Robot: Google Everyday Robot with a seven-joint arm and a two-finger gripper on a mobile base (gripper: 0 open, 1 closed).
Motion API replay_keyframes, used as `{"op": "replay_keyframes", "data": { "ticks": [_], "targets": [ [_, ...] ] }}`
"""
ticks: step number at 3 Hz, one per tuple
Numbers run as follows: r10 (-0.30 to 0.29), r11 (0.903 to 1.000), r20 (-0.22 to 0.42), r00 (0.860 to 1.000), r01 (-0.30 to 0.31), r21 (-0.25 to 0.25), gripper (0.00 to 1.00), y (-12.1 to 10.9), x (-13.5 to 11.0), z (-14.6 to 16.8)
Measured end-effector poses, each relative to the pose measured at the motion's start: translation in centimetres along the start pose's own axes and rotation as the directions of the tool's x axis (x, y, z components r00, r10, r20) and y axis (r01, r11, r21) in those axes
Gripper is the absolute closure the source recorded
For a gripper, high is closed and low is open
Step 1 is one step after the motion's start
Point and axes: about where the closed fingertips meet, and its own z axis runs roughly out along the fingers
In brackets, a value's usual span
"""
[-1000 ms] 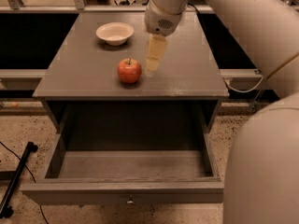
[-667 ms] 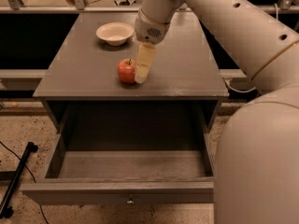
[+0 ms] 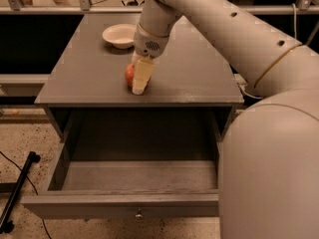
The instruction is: Place apple into top drawer
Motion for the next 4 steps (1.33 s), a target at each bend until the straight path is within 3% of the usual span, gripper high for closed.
{"op": "replay_keyframes", "data": {
  "ticks": [1,2,3,4],
  "targets": [
    [-0.001,0.9999,-0.009,1.0,0.001,-0.012,0.49,0.1,-0.3,0.9],
    [-0.03,0.9991,-0.005,1.0,0.03,0.031,0.81,0.8,-0.9,0.2],
    [-0.057,0.9924,0.017,0.998,0.055,0.11,1.0,2.0,-0.1,-3.6],
    [0.01,0.9852,0.095,0.995,-0.026,0.17,1.0,4.9,3.0,-7.7]
  ]
}}
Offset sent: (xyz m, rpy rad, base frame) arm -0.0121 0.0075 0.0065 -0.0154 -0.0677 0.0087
